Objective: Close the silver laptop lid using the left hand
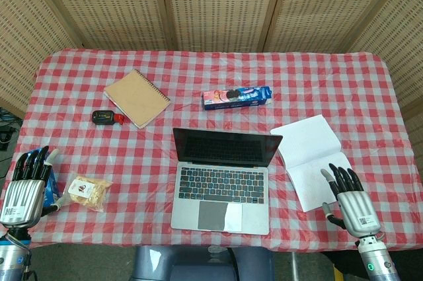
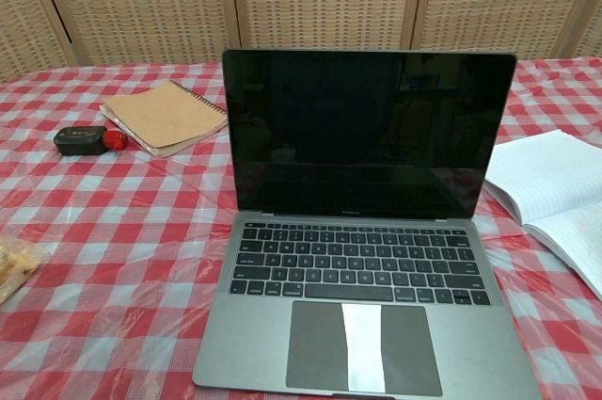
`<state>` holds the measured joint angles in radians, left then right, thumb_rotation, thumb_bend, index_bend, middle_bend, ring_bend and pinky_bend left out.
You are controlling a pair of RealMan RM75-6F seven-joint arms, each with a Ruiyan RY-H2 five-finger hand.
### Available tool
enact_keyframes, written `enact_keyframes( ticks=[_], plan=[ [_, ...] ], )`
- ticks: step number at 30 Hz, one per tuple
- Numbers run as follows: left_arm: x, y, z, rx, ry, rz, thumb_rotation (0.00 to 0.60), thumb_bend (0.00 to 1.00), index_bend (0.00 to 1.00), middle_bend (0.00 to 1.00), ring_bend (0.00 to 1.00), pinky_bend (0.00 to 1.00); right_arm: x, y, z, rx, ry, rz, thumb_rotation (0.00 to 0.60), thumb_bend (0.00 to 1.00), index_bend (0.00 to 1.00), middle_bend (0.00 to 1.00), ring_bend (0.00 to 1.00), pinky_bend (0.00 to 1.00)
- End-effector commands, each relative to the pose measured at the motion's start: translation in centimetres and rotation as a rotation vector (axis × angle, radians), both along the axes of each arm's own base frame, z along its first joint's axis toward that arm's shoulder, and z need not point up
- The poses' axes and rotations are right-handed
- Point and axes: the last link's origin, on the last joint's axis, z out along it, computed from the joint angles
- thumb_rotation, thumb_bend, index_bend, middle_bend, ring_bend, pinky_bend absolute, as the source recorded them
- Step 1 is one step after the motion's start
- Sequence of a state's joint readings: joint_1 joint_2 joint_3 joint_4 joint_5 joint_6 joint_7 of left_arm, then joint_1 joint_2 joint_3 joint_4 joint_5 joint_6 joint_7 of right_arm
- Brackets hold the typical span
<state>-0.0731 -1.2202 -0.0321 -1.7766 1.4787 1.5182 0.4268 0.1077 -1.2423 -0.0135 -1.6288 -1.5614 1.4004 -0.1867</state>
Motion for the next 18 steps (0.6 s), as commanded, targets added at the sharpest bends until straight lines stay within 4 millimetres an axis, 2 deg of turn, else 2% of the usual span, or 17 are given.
enact_keyframes(
  ticks=[1,18],
  plan=[
    [0.03,-0.02,0.00,0.001,0.000,-0.002,0.600,0.03,0.00,0.00,0.00,0.00,0.02,0.05,0.04,-0.002,0.000,0.001,0.600,0.65,0.00,0.00,0.00,0.00],
    [-0.02,-0.07,0.14,0.000,-0.001,0.007,0.600,0.03,0.00,0.00,0.00,0.00,0.07,0.12,0.24,-0.009,-0.005,0.003,0.600,0.65,0.00,0.00,0.00,0.00]
  ],
)
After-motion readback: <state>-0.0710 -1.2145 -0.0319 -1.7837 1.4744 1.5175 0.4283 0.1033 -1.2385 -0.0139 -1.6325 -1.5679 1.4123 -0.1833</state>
